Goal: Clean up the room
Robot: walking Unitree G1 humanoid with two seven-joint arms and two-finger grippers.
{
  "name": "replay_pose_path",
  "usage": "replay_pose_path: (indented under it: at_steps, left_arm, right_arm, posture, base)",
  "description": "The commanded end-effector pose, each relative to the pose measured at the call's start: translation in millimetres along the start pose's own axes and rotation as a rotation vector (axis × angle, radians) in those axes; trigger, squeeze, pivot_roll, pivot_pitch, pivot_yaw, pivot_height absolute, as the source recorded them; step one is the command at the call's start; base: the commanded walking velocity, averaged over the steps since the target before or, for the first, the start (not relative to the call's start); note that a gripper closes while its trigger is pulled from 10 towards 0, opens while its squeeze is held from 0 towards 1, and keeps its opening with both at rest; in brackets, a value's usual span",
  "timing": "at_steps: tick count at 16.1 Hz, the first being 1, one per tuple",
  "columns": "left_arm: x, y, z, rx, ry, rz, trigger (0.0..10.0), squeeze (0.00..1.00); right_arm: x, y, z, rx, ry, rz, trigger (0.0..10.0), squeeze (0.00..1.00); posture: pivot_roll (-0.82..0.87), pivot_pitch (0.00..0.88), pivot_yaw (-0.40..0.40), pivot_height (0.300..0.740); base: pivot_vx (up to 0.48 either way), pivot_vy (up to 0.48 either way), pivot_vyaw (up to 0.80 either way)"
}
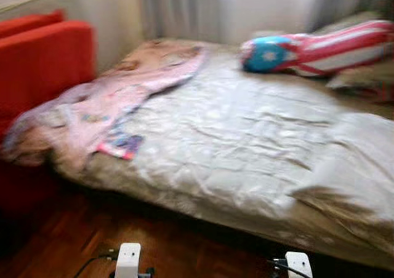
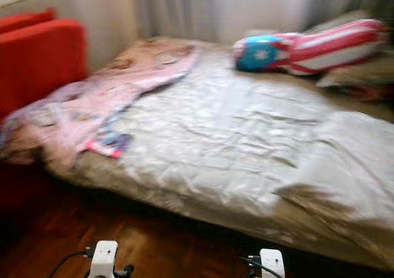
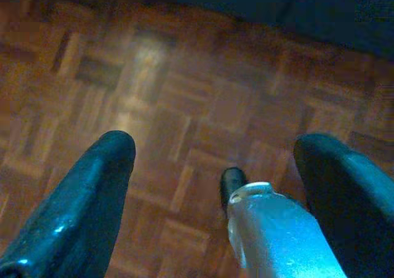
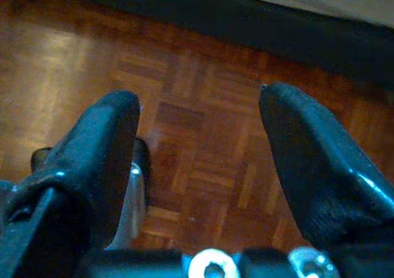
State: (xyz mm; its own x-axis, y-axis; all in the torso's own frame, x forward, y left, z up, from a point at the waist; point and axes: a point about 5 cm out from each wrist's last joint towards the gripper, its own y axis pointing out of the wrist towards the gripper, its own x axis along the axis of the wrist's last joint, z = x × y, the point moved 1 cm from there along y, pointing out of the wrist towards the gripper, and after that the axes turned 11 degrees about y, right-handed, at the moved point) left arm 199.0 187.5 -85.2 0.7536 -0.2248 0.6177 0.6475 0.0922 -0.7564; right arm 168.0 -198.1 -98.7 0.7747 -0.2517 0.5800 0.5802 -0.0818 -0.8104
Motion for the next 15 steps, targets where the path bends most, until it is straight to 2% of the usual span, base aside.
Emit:
replay_pose_path:
  at_steps: [1, 7, 12, 15]
  left_arm:
    - [-1, -0.3, 1.4, 0.003, 0.014, 0.005, 10.0, 0.00]
    - [-1, -0.2, 1.1, 0.001, 0.015, 0.005, 10.0, 0.00]
    - [-2, -0.3, 0.8, -0.002, 0.015, 0.007, 10.0, 0.00]
    - [-2, -0.4, 0.9, 0.000, 0.015, 0.007, 10.0, 0.00]
  right_arm:
    - [-3, -0.4, 1.3, 0.002, 0.009, 0.007, 10.0, 0.00]
    - [-2, -0.3, 0.6, 0.002, 0.008, 0.006, 10.0, 0.00]
    - [-2, -0.5, 0.5, 0.010, 0.015, -0.001, 10.0, 0.00]
    - [-1, -1.9, -10.9, 0.000, 0.019, -0.002, 10.0, 0.00]
  posture:
    - [-0.07, 0.000, -0.008, 0.740]
    - [-0.07, 0.000, -0.008, 0.740]
    - [-0.07, 0.000, -0.008, 0.740]
    - [-0.07, 0.000, -0.008, 0.740]
  base:
    - [0.000, 0.000, -0.77]
    - [0.000, 0.000, -0.76]
    - [0.000, 0.000, 0.00]
    - [0.000, 0.000, 0.00]
